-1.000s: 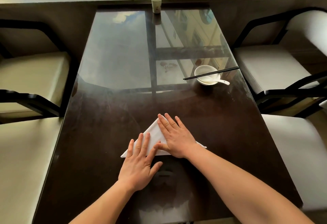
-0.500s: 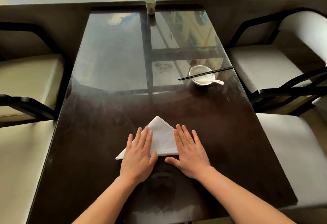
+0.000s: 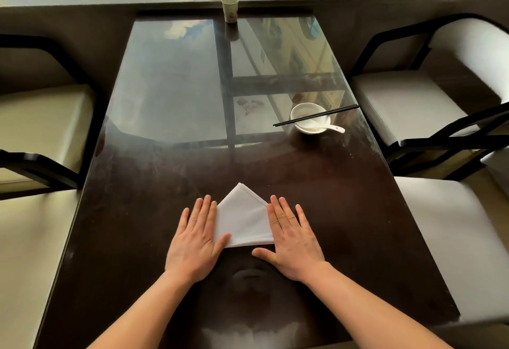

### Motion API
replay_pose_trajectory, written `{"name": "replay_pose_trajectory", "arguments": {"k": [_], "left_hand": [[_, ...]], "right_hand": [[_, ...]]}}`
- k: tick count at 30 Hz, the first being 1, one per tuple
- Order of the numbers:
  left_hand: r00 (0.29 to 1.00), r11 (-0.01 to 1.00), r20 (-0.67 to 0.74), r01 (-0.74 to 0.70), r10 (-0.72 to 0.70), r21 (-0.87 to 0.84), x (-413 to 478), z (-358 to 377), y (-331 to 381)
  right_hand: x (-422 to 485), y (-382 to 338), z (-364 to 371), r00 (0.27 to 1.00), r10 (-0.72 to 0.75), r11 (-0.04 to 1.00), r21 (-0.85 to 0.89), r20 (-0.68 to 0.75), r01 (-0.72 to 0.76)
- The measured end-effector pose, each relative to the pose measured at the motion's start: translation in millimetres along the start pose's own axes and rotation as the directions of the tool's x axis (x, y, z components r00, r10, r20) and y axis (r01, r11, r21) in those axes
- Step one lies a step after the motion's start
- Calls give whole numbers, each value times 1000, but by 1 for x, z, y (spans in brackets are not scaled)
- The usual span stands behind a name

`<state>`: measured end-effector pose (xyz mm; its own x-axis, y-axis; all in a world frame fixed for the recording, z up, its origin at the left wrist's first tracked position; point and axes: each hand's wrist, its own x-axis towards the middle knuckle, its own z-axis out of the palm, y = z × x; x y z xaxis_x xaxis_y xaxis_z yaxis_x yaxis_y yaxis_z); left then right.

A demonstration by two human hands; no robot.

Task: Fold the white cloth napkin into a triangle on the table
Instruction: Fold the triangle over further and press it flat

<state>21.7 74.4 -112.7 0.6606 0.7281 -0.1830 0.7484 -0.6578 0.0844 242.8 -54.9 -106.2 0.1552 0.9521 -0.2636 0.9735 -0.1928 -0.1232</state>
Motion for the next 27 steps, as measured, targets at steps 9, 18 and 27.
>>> {"name": "replay_pose_trajectory", "arguments": {"k": [9,18,27], "left_hand": [[999,999,7,43,-43,-8,-16,1,-14],[999,999,5,43,-43,2,-15,1,-13],[998,999,-21,53,-52,14,-16,3,-14]], "right_hand": [[12,-50,-17,988,-103,992,56,-119,110],[-25,-50,10,999,-6,1000,14,36,5],[-35,-55,-2,988,153,988,10,6,-153]]}}
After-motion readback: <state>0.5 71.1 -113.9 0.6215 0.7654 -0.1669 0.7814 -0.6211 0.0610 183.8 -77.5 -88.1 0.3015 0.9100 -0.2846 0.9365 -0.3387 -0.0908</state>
